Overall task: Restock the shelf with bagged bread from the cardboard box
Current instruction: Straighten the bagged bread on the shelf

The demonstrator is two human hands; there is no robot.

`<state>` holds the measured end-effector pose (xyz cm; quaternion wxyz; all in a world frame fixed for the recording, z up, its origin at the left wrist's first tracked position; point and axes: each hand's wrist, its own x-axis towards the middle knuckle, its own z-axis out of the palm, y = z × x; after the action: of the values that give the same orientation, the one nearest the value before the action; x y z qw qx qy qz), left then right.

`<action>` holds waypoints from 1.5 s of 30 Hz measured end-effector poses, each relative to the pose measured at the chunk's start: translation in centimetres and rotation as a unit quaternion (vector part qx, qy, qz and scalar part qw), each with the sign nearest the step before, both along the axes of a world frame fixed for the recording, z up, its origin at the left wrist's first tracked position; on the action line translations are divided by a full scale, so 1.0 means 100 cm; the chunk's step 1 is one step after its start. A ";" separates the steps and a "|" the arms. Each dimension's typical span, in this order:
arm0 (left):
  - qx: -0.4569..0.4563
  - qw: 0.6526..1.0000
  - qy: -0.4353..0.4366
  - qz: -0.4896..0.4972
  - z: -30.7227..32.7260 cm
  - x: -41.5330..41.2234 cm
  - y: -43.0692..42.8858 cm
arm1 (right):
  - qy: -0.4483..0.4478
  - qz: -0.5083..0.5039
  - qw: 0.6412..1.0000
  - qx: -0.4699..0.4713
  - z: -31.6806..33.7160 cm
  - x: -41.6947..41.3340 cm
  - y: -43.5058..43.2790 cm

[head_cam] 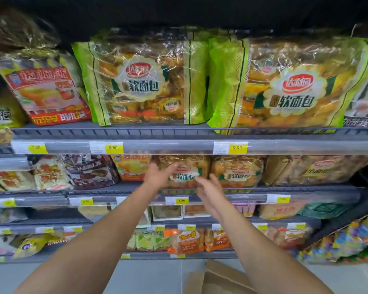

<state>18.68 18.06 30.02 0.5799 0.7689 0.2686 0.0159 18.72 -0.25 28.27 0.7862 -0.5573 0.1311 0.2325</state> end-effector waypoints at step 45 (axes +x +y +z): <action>-0.103 0.980 0.101 -0.134 -0.018 -0.010 -0.119 | 0.089 -0.174 0.975 -0.108 -0.021 0.009 -0.112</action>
<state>17.67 6.17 28.26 0.6230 0.7317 0.2200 -0.1674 19.58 -11.50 26.17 0.7350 -0.5847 0.3195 0.1256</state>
